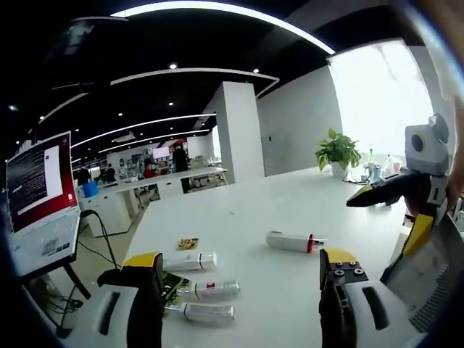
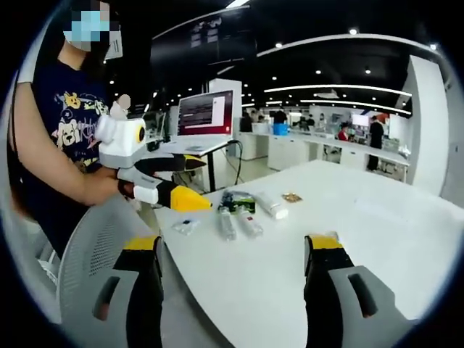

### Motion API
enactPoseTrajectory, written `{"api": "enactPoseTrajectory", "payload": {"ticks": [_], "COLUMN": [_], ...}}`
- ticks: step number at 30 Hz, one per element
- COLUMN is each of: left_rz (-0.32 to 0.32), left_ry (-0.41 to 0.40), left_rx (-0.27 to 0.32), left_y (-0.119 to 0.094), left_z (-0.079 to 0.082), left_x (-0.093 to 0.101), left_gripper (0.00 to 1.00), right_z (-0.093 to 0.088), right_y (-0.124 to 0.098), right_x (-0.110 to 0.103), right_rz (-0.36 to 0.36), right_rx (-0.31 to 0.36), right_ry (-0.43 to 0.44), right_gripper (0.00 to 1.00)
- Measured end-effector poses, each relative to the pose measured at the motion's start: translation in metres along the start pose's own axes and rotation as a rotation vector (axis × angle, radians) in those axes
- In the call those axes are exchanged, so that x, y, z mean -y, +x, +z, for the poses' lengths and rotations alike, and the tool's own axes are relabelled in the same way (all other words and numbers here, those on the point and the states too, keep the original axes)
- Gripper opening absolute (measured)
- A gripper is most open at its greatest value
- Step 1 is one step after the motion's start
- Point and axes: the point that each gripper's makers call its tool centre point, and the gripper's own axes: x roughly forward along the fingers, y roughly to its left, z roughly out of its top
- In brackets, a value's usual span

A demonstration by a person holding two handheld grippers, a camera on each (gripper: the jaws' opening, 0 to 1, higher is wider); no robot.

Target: Arrange the skincare products in the storage area until every visible bottle or jar stands upright without overlapping.

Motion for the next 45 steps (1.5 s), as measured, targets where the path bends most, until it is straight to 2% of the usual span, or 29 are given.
{"api": "enactPoseTrajectory", "payload": {"ticks": [5,7,10,13,45], "left_rz": [0.031,0.04,0.031,0.023,0.027], "left_ry": [0.002,-0.002,-0.018,0.003,0.02], "left_rx": [0.072,0.102,0.066,0.066,0.057], "left_y": [-0.005,-0.008,-0.004,-0.003,-0.005], "left_z": [0.012,0.017,0.011,0.01,0.011], "left_x": [-0.009,-0.013,-0.013,-0.01,-0.01], "left_gripper": [0.89,0.88,0.87,0.86,0.83], "right_z": [-0.003,-0.004,-0.01,-0.011,-0.015], "right_y": [0.0,0.0,0.002,0.003,0.003], "right_x": [0.006,0.007,0.009,0.01,0.006], "right_rz": [-0.021,-0.032,-0.045,-0.05,-0.028], "right_rx": [-0.009,-0.015,-0.05,-0.056,-0.077], "right_ry": [0.022,0.003,-0.014,-0.013,-0.004], "right_gripper": [0.77,0.77,0.77,0.77,0.75]}}
